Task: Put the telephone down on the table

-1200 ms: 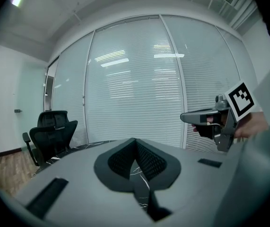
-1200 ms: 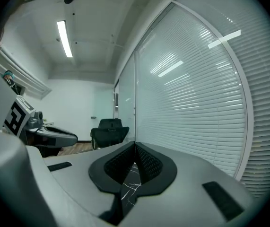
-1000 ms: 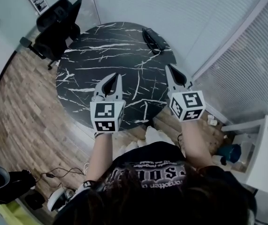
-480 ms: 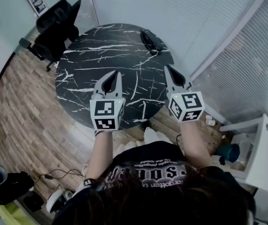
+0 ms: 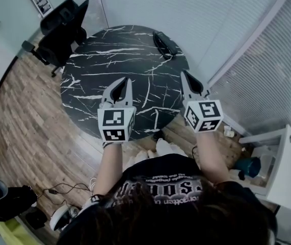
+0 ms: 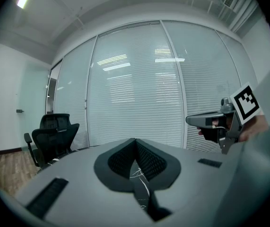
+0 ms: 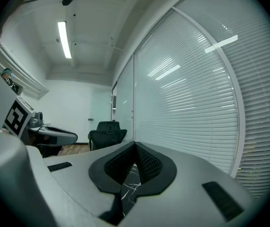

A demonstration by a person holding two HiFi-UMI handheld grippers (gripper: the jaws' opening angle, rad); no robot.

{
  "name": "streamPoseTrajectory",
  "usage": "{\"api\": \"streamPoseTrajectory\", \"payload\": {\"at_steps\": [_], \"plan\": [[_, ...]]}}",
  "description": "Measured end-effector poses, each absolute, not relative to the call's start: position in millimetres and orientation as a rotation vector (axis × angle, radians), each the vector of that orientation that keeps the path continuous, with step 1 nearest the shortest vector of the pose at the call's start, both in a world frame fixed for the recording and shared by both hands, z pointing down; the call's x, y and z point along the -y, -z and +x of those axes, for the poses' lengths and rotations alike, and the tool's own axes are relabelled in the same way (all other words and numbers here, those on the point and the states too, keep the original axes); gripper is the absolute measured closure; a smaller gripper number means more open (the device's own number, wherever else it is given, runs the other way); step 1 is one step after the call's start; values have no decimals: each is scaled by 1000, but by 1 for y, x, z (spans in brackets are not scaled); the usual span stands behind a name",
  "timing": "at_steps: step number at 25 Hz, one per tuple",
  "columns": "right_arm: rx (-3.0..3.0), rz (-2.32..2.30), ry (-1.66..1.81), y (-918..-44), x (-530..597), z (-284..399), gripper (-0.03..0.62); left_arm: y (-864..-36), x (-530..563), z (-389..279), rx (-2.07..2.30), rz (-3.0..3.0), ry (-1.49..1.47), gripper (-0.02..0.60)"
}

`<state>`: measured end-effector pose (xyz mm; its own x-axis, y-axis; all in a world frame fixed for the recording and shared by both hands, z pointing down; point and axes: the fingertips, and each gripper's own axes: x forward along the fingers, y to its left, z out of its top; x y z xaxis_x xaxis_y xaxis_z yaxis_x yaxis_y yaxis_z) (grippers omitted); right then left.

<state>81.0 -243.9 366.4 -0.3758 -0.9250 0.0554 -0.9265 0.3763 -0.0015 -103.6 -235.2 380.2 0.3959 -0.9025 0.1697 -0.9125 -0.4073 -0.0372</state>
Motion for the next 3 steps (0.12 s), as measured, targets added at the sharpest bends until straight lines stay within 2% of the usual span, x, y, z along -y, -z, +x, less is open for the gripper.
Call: {"api": "streamPoseTrajectory", "payload": {"at_steps": [3], "plan": [[2565,1730,-48,-366,244,82,564,-381,235,-104,1680,2567,-253,578]]}}
